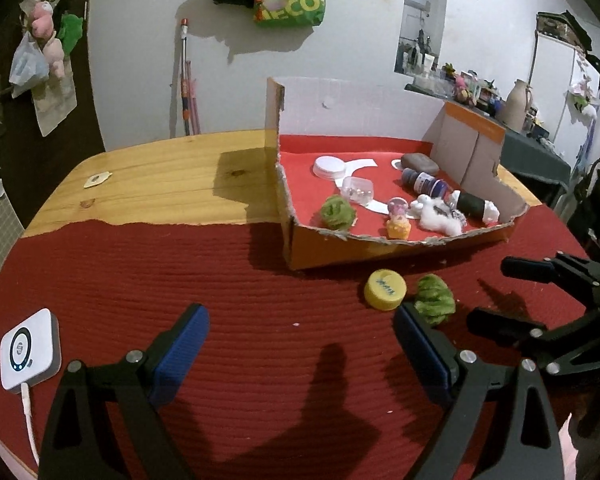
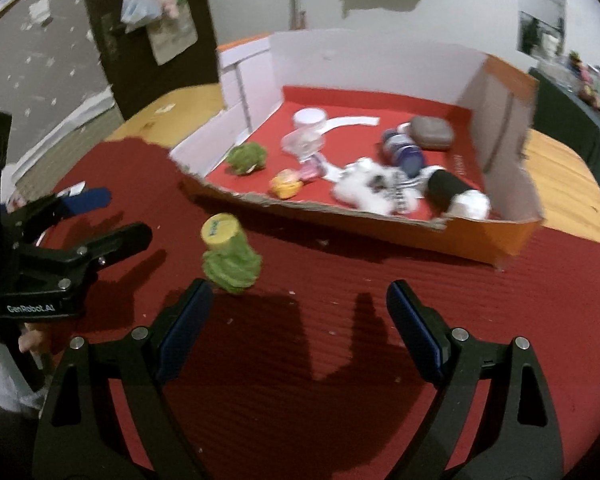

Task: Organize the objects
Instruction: 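Grasp the yellow lid with the left tool while the right tool grips the green plush, then lift the yellow lid and green plush with both tools and carry them over the box, then lower the yellow lid and green plush into the box and open both tools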

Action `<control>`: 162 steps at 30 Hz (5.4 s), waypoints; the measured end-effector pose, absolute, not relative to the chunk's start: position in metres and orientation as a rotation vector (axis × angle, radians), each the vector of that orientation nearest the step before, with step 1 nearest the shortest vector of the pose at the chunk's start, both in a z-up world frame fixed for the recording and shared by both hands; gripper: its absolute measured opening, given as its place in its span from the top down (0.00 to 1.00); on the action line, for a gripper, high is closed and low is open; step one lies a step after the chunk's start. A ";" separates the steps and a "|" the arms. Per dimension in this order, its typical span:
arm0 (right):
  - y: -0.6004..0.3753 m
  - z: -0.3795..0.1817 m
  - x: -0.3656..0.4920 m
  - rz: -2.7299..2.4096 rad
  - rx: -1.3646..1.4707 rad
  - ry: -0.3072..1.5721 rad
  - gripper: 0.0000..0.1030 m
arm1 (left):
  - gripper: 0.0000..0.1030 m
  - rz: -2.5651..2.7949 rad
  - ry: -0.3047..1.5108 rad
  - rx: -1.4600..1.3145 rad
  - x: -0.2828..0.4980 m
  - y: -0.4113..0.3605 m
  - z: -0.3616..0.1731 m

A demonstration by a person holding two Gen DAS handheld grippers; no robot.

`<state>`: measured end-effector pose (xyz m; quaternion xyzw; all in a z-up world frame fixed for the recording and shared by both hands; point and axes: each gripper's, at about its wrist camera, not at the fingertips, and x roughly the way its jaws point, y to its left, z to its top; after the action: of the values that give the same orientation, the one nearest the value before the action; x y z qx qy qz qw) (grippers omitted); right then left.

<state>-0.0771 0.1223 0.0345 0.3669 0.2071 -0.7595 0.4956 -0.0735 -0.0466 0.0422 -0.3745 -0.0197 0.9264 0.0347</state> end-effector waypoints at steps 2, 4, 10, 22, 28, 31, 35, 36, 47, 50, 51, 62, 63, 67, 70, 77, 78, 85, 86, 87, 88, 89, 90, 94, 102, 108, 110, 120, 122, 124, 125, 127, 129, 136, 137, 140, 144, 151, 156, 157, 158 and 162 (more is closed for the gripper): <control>0.113 0.031 -0.074 -1.825 0.890 0.540 0.13 | 0.08 2.845 -0.078 -1.153 -0.074 -0.052 0.043; 0.106 0.028 -0.072 -1.811 0.892 0.564 0.14 | 0.08 2.833 -0.088 -1.163 -0.075 -0.056 0.042; 0.090 0.021 -0.068 -1.797 0.870 0.638 0.14 | 0.08 2.781 -0.050 -1.184 -0.078 -0.058 0.039; 0.108 0.027 -0.091 -1.729 0.877 0.596 0.14 | 0.14 2.603 0.191 -1.180 -0.097 -0.024 0.026; 0.104 0.026 -0.093 -1.609 0.853 0.594 0.17 | 0.25 2.534 0.269 -1.156 -0.107 -0.013 0.024; 0.099 0.025 -0.090 -1.568 0.838 0.618 0.22 | 0.30 2.497 0.304 -1.153 -0.112 -0.007 0.022; 0.092 0.020 -0.083 -1.540 0.807 0.682 0.31 | 0.33 2.469 0.337 -1.163 -0.118 -0.002 0.019; 0.091 0.019 -0.082 -1.538 0.797 0.691 0.32 | 0.34 2.466 0.340 -1.163 -0.119 -0.002 0.019; 0.090 0.019 -0.074 -1.478 0.741 0.703 0.69 | 0.70 2.390 0.281 -1.138 -0.121 0.002 0.020; 0.091 0.020 -0.071 -1.486 0.730 0.707 0.70 | 0.70 2.410 0.269 -1.125 -0.118 0.000 0.022; 0.092 0.020 -0.071 -1.488 0.732 0.704 0.70 | 0.70 2.415 0.260 -1.123 -0.117 -0.001 0.023; 0.102 0.025 -0.067 -1.503 0.742 0.689 0.70 | 0.70 2.432 0.182 -1.096 -0.107 -0.010 0.033; 0.103 0.025 -0.067 -1.505 0.744 0.687 0.70 | 0.70 2.433 0.182 -1.094 -0.106 -0.010 0.034; 0.108 0.029 -0.066 -1.515 0.739 0.680 0.70 | 0.70 2.435 0.172 -1.085 -0.103 -0.010 0.038; 0.114 0.037 -0.066 -1.520 0.737 0.654 0.70 | 0.70 2.429 0.145 -1.077 -0.101 -0.011 0.045; 0.126 0.075 -0.071 -1.536 0.722 0.573 0.70 | 0.70 2.453 0.124 -1.000 -0.100 -0.008 0.083; 0.126 0.080 -0.073 -1.548 0.718 0.569 0.70 | 0.70 2.465 0.133 -0.987 -0.104 -0.006 0.090; 0.116 0.110 -0.107 -1.631 0.719 0.555 0.70 | 0.70 2.491 0.161 -0.996 -0.152 0.010 0.111; 0.112 0.113 -0.116 -1.646 0.728 0.557 0.70 | 0.70 2.488 0.160 -1.003 -0.158 0.012 0.111; 0.109 0.115 -0.122 -1.660 0.733 0.561 0.70 | 0.70 2.486 0.157 -1.013 -0.166 0.015 0.110; 0.104 0.118 -0.130 -1.679 0.736 0.567 0.70 | 0.70 2.486 0.154 -1.029 -0.177 0.018 0.108; 0.100 0.119 -0.138 -1.691 0.744 0.570 0.70 | 0.70 2.484 0.150 -1.038 -0.183 0.019 0.107; 0.095 0.120 -0.146 -1.703 0.756 0.571 0.70 | 0.70 2.478 0.143 -1.052 -0.191 0.021 0.104; 0.068 0.117 -0.179 -1.744 0.818 0.581 0.70 | 0.70 2.459 0.125 -1.110 -0.221 0.027 0.092; 0.013 0.090 -0.227 -1.759 0.972 0.646 0.70 | 0.70 2.427 0.133 -1.216 -0.259 0.037 0.070; -0.006 0.074 -0.248 -1.740 1.056 0.665 0.69 | 0.70 2.410 0.129 -1.286 -0.277 0.037 0.053; -0.010 0.072 -0.252 -1.737 1.072 0.674 0.69 | 0.70 2.405 0.121 -1.306 -0.282 0.036 0.049; -0.022 0.058 -0.255 -1.671 1.119 0.741 0.69 | 0.70 2.391 0.098 -1.369 -0.290 0.033 0.039; -0.022 0.057 -0.257 -1.668 1.126 0.746 0.69 | 0.70 2.384 0.101 -1.383 -0.291 0.034 0.037; -0.021 0.056 -0.258 -1.659 1.137 0.745 0.69 | 0.70 2.377 0.096 -1.401 -0.292 0.034 0.035; -0.021 0.055 -0.259 -1.660 1.141 0.746 0.69 | 0.70 2.370 0.087 -1.408 -0.294 0.034 0.034; -0.019 0.055 -0.259 -1.662 1.143 0.754 0.69 | 0.70 2.363 0.072 -1.427 -0.295 0.033 0.031; -0.017 0.054 -0.259 -1.660 1.147 0.759 0.69 | 0.70 2.363 0.059 -1.436 -0.296 0.031 0.030; -0.009 0.051 -0.262 -1.655 1.158 0.767 0.69 | 0.70 2.358 0.060 -1.451 -0.295 0.032 0.029; -0.008 0.051 -0.263 -1.654 1.161 0.766 0.69 | 0.70 2.358 0.061 -1.450 -0.295 0.032 0.029; -0.004 0.052 -0.264 -1.652 1.165 0.762 0.69 | 0.70 2.358 0.057 -1.454 -0.294 0.032 0.028; 0.001 0.053 -0.267 -1.649 1.170 0.761 0.68 | 0.70 2.355 0.056 -1.456 -0.292 0.032 0.028; 0.009 0.056 -0.266 -1.648 1.155 0.776 0.59 | 0.68 2.360 0.066 -1.451 -0.287 0.034 0.028; 0.018 0.059 -0.271 -1.652 1.155 0.765 0.59 | 0.68 2.364 0.058 -1.447 -0.284 0.034 0.029; 0.020 0.060 -0.272 -1.655 1.155 0.763 0.59 | 0.67 2.364 0.057 -1.447 -0.283 0.034 0.029; 0.022 0.061 -0.273 -1.656 1.156 0.761 0.59 | 0.65 2.365 0.056 -1.445 -0.283 0.034 0.030; 0.031 0.067 -0.277 -1.666 1.152 0.745 0.59 | 0.62 2.379 0.055 -1.427 -0.278 0.034 0.033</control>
<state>-0.2766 0.0315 0.0669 0.4707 0.3043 -0.6805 0.4720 -0.2777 0.0345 0.0332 -0.5055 0.0193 0.8431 0.1825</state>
